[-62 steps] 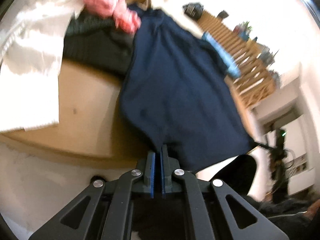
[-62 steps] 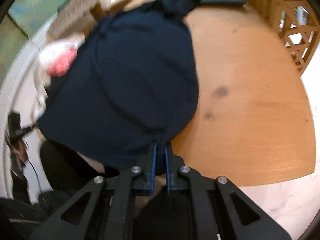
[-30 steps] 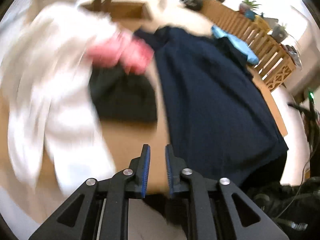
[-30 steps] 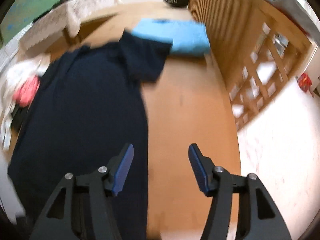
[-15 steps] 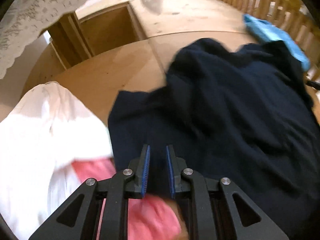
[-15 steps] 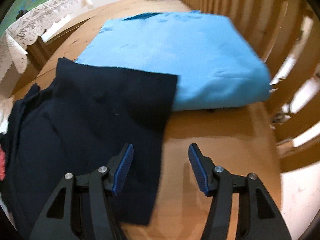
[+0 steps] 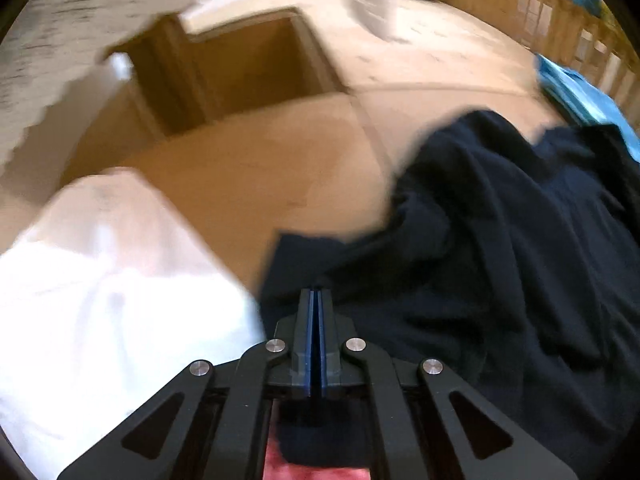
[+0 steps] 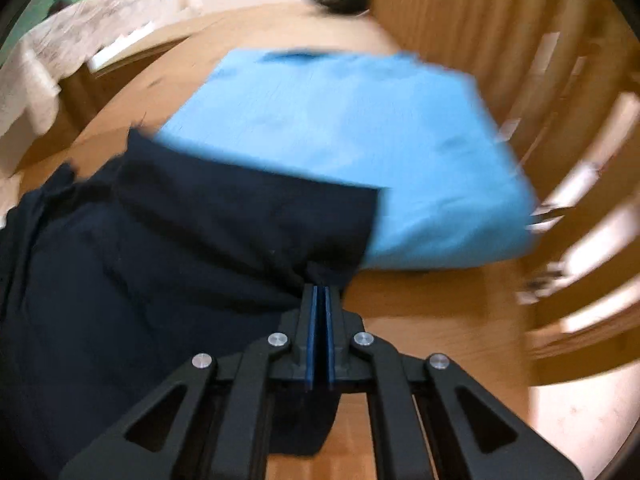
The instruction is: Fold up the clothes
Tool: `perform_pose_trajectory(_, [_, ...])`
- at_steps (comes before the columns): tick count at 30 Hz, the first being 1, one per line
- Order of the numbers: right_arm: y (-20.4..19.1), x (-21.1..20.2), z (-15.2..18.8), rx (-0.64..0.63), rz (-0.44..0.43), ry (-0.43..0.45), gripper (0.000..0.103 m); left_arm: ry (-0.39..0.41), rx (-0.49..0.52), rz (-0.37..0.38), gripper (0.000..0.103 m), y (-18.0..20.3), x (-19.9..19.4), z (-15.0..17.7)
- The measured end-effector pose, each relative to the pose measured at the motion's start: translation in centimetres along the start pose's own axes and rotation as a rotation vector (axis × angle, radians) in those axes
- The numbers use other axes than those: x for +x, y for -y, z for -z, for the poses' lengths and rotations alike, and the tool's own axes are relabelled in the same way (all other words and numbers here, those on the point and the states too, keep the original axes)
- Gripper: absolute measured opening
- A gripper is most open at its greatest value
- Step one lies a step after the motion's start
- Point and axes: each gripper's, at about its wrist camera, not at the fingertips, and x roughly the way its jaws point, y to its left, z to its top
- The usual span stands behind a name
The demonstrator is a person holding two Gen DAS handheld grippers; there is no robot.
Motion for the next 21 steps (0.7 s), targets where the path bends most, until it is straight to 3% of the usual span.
perform_pose_trajectory(3, [1.2, 0.1, -0.3, -0.009, 0.190, -0.010, 0.004, -0.034, -0.027, -0.126, 0.002, -2.4, 0.2, 0.6])
perform_pose_trajectory(6, [1.3, 0.7, -0.7, -0.021, 0.328, -0.011, 0.006, -0.051, -0.049, -0.307, 0.006, -4.4, 0.5, 1.1])
perform_pose_trajectory(9, [1.1, 0.2, -1.8, -0.006, 0.312, 0.021, 0.025, -0.013, -0.122, -0.200, 0.012, -5.7, -1.0, 1.4])
perform_pose_trajectory(11, [1.2, -1.4, -2.1, 0.018, 0.309, 0.100, 0.026, 0.039, -0.095, -0.121, 0.009, -4.1, -2.7, 0.7])
perform_pose_trajectory(12, [0.5, -2.8, -2.3, 0.013, 0.266, 0.153, 0.026, 0.065, -0.075, -0.083, 0.010, -3.1, -3.5, 0.3])
perform_pose_trajectory(15, [-3.7, -4.1, -3.9, -0.093, 0.074, 0.186, 0.034, 0.122, 0.052, 0.067, 0.010, 2.6, -5.1, -1.5])
perform_pose_trajectory(16, [-5.4, -3.9, -4.5, -0.132, 0.020, 0.176, 0.044, 0.128, 0.103, 0.116, 0.016, 4.7, -5.2, -1.9])
perform_pose_trajectory(17, [-7.0, -3.7, -5.0, -0.171, -0.034, 0.165, 0.047, 0.123, 0.148, 0.160, 0.017, 6.9, -4.9, -2.3])
perform_pose_trajectory(21, [-13.2, -2.7, -7.0, -0.351, -0.078, 0.171, 0.047, 0.072, 0.254, 0.245, 0.017, 13.4, -2.1, -4.3])
